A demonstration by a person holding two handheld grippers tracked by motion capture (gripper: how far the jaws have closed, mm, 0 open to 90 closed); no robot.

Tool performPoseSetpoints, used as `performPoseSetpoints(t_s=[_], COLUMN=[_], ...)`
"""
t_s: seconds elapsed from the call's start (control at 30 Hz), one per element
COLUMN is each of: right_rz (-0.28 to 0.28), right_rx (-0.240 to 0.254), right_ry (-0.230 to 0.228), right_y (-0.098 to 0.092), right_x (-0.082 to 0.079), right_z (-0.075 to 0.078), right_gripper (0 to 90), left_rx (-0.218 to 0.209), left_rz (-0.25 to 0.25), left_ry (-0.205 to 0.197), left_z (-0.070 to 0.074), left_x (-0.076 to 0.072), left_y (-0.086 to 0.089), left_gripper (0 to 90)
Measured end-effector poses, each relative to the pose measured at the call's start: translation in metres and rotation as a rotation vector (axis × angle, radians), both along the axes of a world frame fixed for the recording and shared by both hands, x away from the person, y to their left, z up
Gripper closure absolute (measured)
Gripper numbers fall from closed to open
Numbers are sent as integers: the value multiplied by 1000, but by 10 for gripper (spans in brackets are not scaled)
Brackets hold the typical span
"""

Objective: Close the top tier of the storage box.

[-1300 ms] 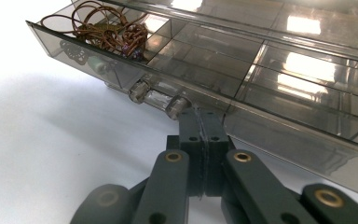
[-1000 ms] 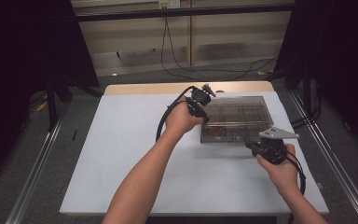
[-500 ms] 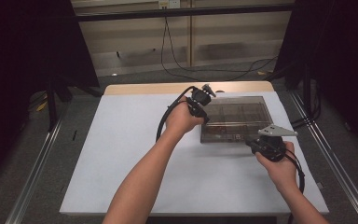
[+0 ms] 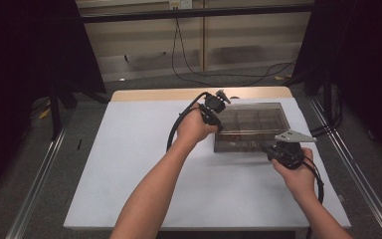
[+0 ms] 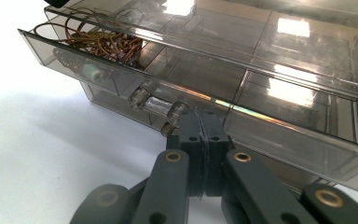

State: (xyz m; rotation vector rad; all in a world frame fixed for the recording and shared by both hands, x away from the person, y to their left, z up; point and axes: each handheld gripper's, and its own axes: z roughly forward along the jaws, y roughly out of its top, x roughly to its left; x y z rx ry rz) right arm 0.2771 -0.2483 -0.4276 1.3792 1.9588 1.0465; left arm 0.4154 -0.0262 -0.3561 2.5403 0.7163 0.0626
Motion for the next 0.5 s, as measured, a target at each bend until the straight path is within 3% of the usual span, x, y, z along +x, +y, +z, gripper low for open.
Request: performPoseSetpoints(t_s=[0.5], right_rz=[-14], right_rx=[7], right_ry=[-9], right_y=[0], right_x=[6], right_z=[-2], right_gripper=[900], left_rx=[3], left_rz=[3], left_ry=[2], left_z=[0], left_x=[0], left_y=[0], left_gripper=[900])
